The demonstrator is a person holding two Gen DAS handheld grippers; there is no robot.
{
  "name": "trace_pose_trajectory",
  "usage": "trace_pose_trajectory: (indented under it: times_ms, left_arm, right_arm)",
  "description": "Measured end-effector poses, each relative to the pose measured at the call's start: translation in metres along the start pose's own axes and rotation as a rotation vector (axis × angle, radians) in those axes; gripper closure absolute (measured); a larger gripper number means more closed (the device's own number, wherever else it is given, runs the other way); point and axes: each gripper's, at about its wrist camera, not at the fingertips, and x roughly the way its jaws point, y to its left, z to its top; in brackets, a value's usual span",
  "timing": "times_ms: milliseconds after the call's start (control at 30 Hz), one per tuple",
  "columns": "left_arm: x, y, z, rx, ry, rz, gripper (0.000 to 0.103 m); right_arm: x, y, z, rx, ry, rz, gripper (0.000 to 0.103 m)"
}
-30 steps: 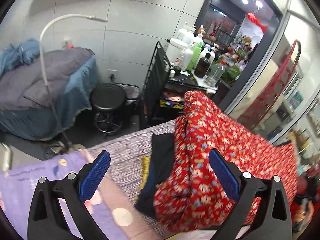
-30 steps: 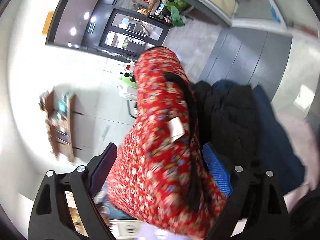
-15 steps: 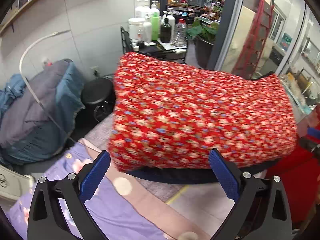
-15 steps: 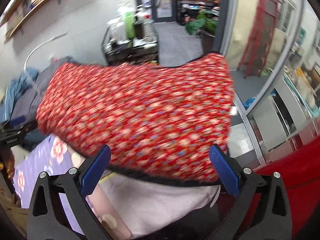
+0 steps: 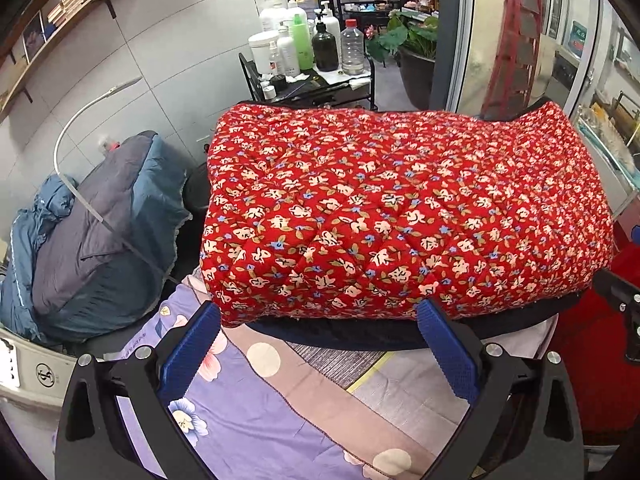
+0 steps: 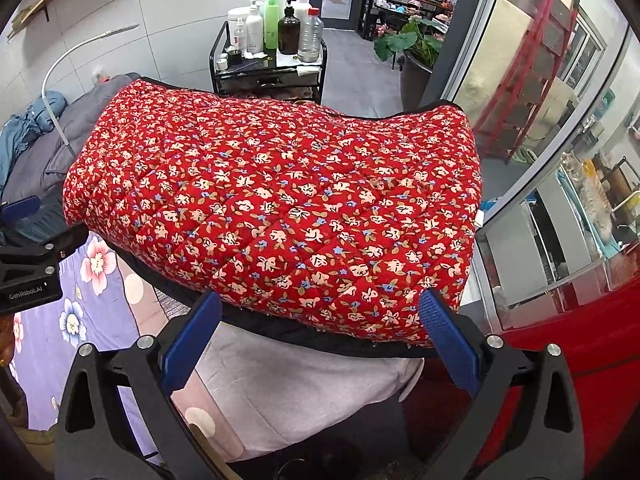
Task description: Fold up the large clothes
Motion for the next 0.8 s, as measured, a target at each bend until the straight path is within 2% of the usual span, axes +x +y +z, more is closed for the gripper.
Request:
trace_pose_trajectory:
  times_ms: [167, 800]
  left_arm:
    - [0.0074, -0.0007, -0.0001, -0.006, 0.033, -0.003, 0.006]
    - [0.0119, -0.0086, -0.0013, 0.027, 0.065, 0.012, 0.006]
  right_arm:
    - [0.0038, -0.0002, 0.0006, -0.001, 0.012, -0.012, 0.006]
    - [0.0085, 0.0072, -0.0018, -0.010, 0.023, -0.031, 0.006]
